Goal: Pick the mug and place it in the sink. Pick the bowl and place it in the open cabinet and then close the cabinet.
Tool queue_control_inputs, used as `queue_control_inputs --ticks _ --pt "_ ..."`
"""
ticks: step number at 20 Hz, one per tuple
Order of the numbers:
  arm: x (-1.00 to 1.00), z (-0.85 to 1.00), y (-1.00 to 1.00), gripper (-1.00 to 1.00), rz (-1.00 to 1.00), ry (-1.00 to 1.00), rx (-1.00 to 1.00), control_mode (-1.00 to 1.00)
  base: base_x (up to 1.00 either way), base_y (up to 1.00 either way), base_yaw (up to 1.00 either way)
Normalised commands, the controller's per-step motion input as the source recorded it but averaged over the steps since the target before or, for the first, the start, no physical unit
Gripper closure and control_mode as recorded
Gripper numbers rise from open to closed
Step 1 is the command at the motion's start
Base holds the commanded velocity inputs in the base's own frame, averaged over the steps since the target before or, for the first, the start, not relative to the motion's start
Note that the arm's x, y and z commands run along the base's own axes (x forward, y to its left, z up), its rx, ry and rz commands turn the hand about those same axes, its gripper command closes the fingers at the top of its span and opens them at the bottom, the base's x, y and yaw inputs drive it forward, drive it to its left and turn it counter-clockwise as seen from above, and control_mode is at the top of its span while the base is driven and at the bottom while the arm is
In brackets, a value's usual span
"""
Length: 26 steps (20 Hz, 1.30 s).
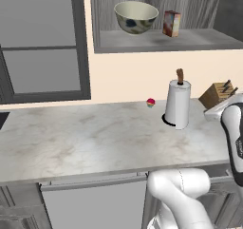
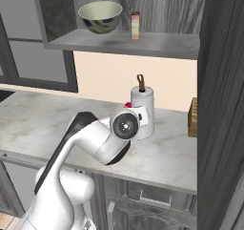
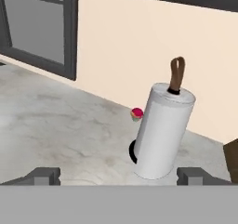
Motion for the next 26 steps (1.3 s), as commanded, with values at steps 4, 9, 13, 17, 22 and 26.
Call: queue_control_inputs --ticks 4,9,13,17,22,26 --pt "-0.23 -0.05 -0.35 -1.00 0.00 0.00 0.17 -1.00 0.00 0.00 0.00" --pt "-0.19 0.00 -0.30 -1.00 0.00 -0.02 0.11 -1.00 0.00 0.00 0.00" --pt "-0.27 0.00 -0.29 -1.00 0.00 -0.05 0.01 -1.00 0.00 0.00 0.00" --pt "-0.27 0.00 -0.31 -1.00 0.00 -0.03 0.03 -1.00 0.00 0.00 0.00" --pt "-0.39 0.05 -0.41 -1.00 0.00 -0.05 0.11 -1.00 0.00 0.00 0.00" --pt "-0.23 0.06 -0.39 -1.00 0.00 -0.02 0.16 -1.00 0.00 0.00 0.00"
